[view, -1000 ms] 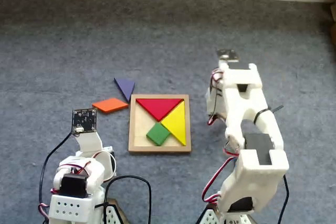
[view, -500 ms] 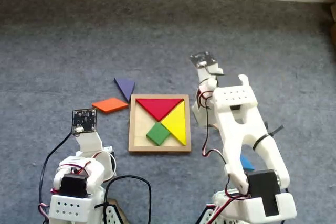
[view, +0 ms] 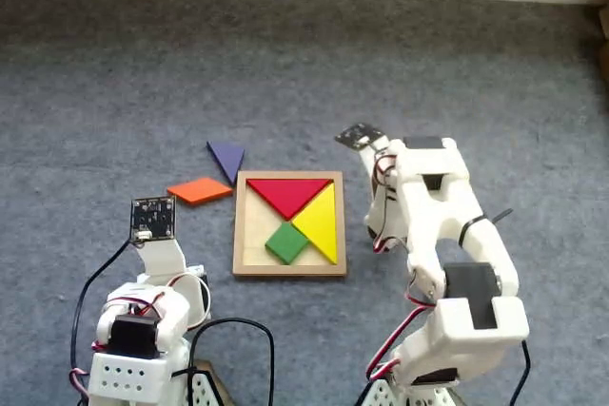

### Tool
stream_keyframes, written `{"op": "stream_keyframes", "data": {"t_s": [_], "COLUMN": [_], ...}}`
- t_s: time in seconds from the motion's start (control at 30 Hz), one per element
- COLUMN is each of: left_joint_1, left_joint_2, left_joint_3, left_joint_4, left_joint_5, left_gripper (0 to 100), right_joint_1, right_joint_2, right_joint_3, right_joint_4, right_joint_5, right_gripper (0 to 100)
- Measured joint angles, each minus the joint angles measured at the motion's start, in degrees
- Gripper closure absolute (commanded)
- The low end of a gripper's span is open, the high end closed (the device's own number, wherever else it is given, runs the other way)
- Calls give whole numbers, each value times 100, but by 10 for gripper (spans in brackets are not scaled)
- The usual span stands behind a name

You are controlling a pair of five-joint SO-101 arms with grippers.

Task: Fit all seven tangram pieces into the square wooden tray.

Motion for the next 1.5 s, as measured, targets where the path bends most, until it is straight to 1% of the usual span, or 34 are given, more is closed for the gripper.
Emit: {"op": "stream_keyframes", "data": {"t_s": [0.53,0.8,0.93,1.37,1.5], "left_joint_1": [0,0,0,0,0], "left_joint_2": [0,0,0,0,0], "left_joint_3": [0,0,0,0,0], "left_joint_4": [0,0,0,0,0], "left_joint_5": [0,0,0,0,0], "left_gripper": [994,994,994,994,994], "right_joint_1": [44,44,-105,-114,-53], "right_joint_2": [53,53,62,62,62], "right_joint_3": [-352,-352,-352,-105,-105], "right_joint_4": [-123,-888,-923,-932,-932], "right_joint_5": [44,44,44,44,-220], "right_gripper": [827,827,827,827,827]}}
